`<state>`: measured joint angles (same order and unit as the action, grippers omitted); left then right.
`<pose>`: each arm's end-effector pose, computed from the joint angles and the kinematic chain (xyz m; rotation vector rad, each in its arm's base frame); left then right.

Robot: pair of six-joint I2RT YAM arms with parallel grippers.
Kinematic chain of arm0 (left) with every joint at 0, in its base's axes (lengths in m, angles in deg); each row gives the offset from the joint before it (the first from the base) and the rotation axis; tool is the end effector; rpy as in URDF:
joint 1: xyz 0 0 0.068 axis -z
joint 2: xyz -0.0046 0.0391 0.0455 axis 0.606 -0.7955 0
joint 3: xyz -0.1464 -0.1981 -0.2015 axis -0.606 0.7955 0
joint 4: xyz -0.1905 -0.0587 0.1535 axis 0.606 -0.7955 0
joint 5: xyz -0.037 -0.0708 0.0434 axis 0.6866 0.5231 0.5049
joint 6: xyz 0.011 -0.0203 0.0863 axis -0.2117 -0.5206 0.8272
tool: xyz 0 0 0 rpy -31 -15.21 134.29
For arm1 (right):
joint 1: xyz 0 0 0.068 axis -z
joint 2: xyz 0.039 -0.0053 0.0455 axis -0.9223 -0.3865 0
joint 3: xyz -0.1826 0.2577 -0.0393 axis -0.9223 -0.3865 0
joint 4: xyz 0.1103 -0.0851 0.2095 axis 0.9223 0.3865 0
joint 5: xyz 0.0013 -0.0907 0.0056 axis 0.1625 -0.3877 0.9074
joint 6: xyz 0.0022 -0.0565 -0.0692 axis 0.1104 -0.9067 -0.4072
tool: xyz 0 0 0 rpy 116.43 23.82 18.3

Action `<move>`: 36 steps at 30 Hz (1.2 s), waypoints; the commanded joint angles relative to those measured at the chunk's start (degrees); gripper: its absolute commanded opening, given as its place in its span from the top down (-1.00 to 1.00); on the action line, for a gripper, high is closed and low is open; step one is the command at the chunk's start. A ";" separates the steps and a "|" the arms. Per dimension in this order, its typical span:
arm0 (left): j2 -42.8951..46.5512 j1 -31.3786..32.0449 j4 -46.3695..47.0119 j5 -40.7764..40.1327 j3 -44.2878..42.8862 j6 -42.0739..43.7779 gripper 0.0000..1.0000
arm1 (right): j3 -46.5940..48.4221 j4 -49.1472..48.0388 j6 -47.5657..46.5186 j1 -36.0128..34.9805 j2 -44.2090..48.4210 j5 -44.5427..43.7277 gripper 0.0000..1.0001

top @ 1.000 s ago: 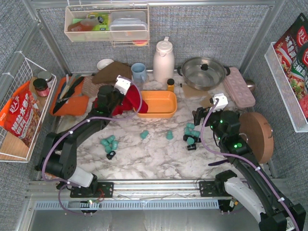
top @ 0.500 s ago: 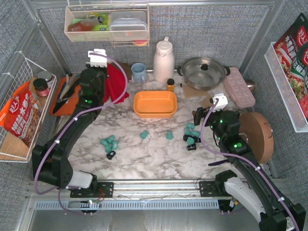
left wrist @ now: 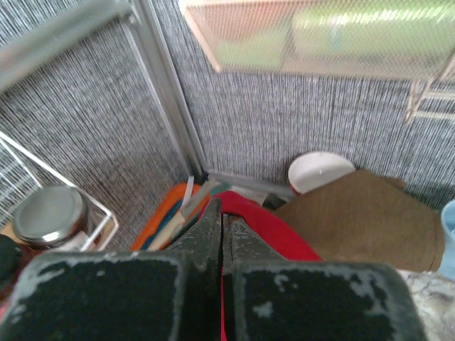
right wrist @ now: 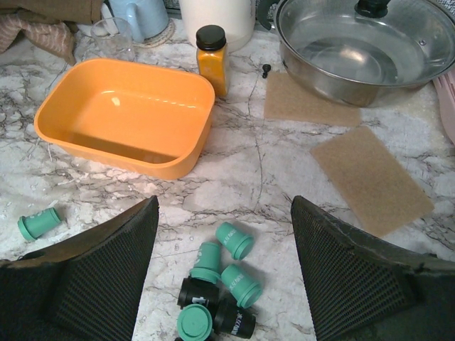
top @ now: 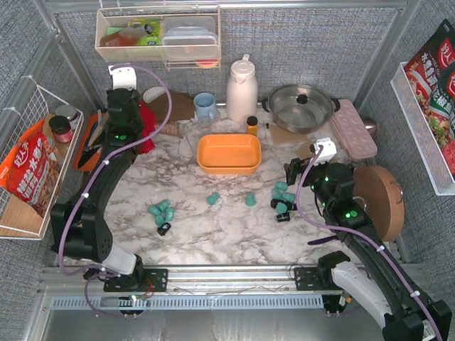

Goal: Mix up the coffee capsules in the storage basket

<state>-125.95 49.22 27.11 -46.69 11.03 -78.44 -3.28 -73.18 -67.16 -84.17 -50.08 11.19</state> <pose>0.3779 -0.0392 0.4646 -0.1743 1.4105 0.3330 0.1786 0.0497 0.3390 -0.1567 1.6559 0.2195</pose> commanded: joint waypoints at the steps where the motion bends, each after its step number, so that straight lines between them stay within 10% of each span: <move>1: -3.03 -1.86 -2.70 2.97 0.54 -6.16 1.00 | 0.31 -1.14 0.27 -0.10 -0.14 -0.23 -0.59; 20: -17.57 -5.82 -0.08 4.72 1.55 -17.96 0.84 | 0.26 -1.39 0.36 -0.06 -1.14 -0.56 -0.60; 27: -15.11 -6.32 0.34 8.10 3.61 -18.70 -0.41 | 0.33 -1.56 0.76 -0.06 -1.61 -1.20 -0.60; 36: -6.09 -6.31 -10.84 8.37 3.40 -22.04 -0.98 | 0.86 -1.13 1.67 -0.06 -2.20 -2.19 -0.65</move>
<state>-135.43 42.95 21.87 -38.91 14.60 -98.06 -3.28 -73.20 -66.29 -84.17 -52.26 10.12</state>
